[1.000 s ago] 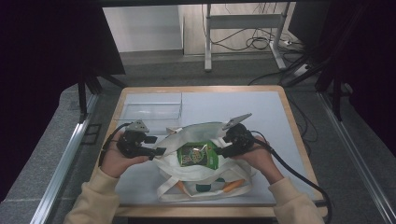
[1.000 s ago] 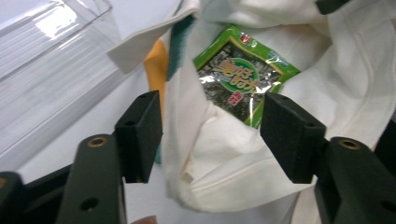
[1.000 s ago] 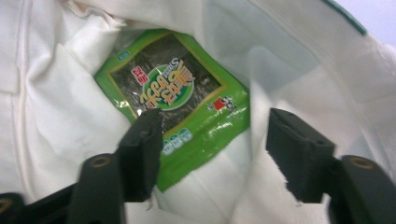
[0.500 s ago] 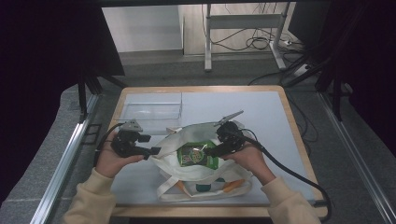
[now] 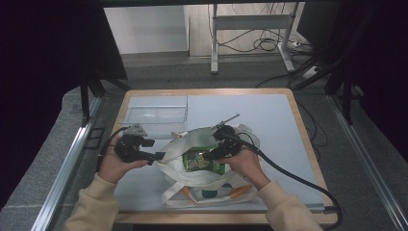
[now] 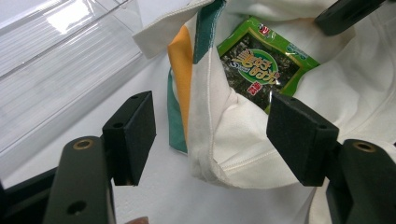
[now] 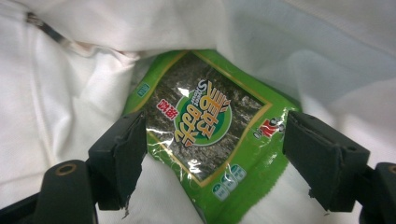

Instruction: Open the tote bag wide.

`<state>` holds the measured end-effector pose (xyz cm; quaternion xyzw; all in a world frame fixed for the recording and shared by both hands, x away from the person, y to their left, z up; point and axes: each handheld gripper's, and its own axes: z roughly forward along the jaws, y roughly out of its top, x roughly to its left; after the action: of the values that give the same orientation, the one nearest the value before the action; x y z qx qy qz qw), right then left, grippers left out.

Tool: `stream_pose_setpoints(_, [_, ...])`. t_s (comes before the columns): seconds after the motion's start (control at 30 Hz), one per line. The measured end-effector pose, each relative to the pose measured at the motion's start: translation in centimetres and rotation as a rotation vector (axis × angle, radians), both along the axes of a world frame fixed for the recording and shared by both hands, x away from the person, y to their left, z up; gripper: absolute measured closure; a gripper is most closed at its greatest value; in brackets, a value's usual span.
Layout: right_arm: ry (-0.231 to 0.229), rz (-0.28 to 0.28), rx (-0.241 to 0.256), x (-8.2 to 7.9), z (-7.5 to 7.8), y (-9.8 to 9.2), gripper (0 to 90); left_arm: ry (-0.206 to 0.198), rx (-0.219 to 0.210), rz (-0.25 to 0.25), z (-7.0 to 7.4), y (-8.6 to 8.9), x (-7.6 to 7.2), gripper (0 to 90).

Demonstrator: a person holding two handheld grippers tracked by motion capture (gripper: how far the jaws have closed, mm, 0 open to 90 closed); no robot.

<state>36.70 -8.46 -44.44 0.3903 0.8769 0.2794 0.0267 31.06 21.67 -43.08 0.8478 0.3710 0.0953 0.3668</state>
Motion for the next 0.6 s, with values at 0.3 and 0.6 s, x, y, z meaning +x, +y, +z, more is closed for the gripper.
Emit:
stream_pose_setpoints(0.3, [0.032, -0.043, -0.048, 0.8, -1.4, 0.5, 23.9, -0.007, -0.008, -0.001, 0.2, 0.2, -0.1, 32.7])
stream_pose_setpoints(0.6, [0.065, -0.058, -0.107, 0.5, -2.6, 0.5, 24.0, -0.015, -0.019, 0.001, 0.4, 0.4, -0.4, 32.7])
